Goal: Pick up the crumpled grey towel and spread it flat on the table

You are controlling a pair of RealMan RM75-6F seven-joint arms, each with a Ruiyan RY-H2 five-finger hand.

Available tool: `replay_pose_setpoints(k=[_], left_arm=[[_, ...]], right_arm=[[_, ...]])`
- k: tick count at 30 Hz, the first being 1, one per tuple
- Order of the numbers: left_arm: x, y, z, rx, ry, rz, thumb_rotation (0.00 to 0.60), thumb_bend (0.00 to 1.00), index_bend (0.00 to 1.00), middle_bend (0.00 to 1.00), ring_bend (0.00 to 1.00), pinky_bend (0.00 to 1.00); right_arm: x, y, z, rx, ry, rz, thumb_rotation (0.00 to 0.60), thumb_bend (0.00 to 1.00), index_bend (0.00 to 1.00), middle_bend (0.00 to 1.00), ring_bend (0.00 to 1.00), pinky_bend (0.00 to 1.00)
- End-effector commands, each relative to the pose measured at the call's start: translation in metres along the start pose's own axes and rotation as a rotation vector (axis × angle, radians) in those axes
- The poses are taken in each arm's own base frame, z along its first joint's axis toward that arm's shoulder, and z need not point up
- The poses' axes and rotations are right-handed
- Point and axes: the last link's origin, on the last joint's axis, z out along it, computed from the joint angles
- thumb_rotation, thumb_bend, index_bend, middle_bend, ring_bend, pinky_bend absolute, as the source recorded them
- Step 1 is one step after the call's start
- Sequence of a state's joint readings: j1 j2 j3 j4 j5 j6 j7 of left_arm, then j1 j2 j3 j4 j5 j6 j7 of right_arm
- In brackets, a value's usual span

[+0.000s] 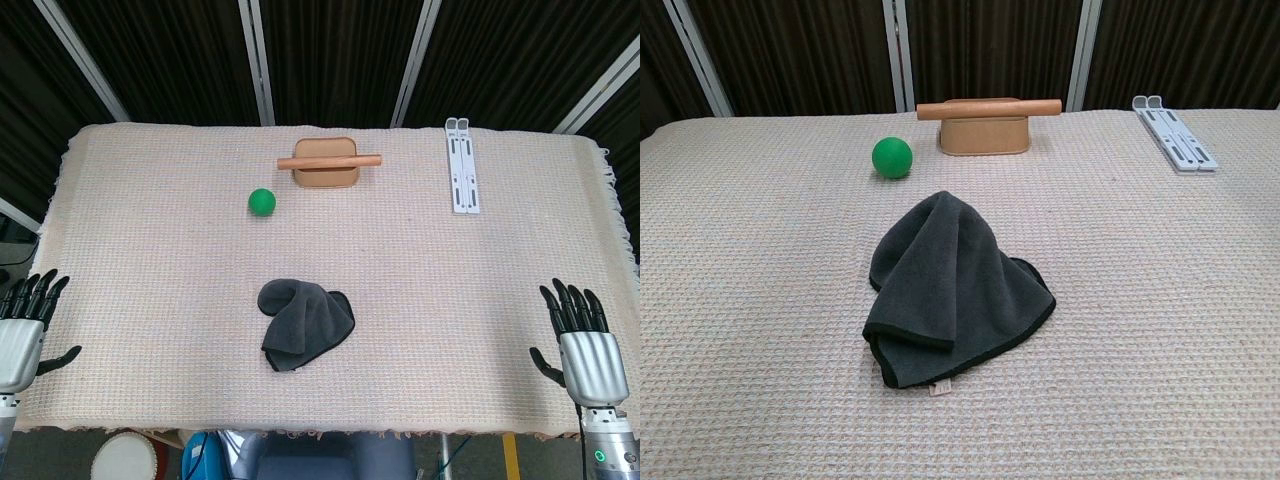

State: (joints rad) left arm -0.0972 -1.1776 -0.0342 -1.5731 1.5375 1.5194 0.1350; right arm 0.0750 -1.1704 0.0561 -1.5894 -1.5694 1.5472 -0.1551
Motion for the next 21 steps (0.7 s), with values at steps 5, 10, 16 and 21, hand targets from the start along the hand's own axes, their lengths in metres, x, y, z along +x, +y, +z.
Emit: replay_pose_setpoints(k=[5,10,16,21], left_arm=[[0.000,0.002,0.001,-0.002,0.008,-0.002,0.600,0.00,0.00,0.00,0.00,0.00],[-0.001,0.004,0.000,-0.008,0.008,-0.001,0.600,0.00,0.01,0.00,0.00,0.00],[-0.006,0.007,0.001,-0.015,-0.013,-0.008,0.600,0.00,0.01,0.00,0.00,0.00],[-0.009,0.015,0.001,-0.035,-0.023,-0.036,0.600,0.00,0.01,0.00,0.00,0.00]], right_arm=[[-0.002,0.000,0.000,0.000,-0.008,-0.004,0.600,0.25,0.00,0.00,0.00,0.06],[-0.002,-0.001,0.000,-0.001,-0.011,0.000,0.600,0.25,0.00,0.00,0.00,0.06],[-0.003,-0.001,0.000,-0.007,-0.015,-0.003,0.600,0.25,0.00,0.00,0.00,0.06],[-0.004,-0.001,0.000,-0.009,-0.021,0.000,0.600,0.25,0.00,0.00,0.00,0.06]])
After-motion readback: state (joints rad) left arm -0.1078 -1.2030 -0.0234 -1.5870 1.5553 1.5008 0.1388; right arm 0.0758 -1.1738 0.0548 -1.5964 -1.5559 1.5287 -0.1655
